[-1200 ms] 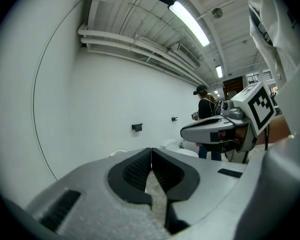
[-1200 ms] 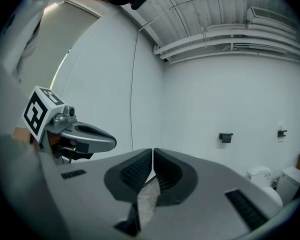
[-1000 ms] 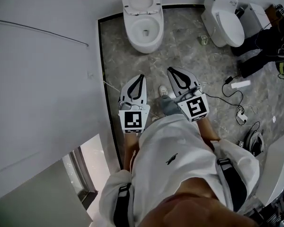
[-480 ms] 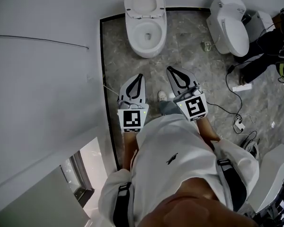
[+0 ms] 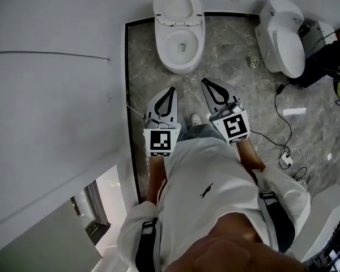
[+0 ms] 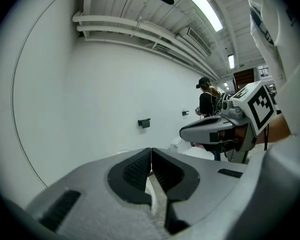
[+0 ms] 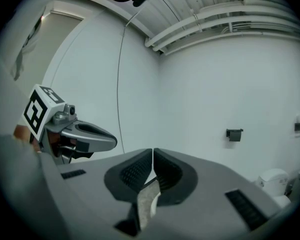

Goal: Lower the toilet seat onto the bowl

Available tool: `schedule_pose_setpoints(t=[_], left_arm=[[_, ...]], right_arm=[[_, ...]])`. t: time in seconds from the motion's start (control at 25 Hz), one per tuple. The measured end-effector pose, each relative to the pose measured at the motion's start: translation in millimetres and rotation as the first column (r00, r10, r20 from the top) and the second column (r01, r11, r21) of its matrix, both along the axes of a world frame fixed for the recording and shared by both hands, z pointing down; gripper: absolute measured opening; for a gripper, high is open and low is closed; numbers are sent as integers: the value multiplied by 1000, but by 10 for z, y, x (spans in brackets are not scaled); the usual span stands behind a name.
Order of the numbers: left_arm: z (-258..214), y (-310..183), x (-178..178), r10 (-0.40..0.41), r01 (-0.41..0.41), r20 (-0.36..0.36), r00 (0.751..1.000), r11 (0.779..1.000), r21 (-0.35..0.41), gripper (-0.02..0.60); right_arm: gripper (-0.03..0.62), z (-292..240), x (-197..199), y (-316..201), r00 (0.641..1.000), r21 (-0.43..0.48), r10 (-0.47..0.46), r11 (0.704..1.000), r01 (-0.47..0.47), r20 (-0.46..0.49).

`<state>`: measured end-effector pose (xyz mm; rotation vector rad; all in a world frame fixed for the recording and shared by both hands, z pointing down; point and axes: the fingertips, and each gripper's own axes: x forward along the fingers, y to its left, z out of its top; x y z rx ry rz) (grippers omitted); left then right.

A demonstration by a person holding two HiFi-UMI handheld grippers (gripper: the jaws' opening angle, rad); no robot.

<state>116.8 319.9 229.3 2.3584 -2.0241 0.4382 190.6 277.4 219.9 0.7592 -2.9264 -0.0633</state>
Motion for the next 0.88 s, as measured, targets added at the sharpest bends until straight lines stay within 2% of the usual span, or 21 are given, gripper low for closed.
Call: schedule_pose_setpoints(t=[0.44, 0.88], left_arm=[[-11, -515, -233, 3, -4, 20, 1000, 1000, 28, 29], [66, -1070, -602, 18, -19, 14, 1000, 999, 41, 29]], right_arm=[[31, 86, -108, -483, 999, 6, 39, 999, -39, -2], [31, 142, -467, -1018, 999, 23, 48, 999, -47, -22]])
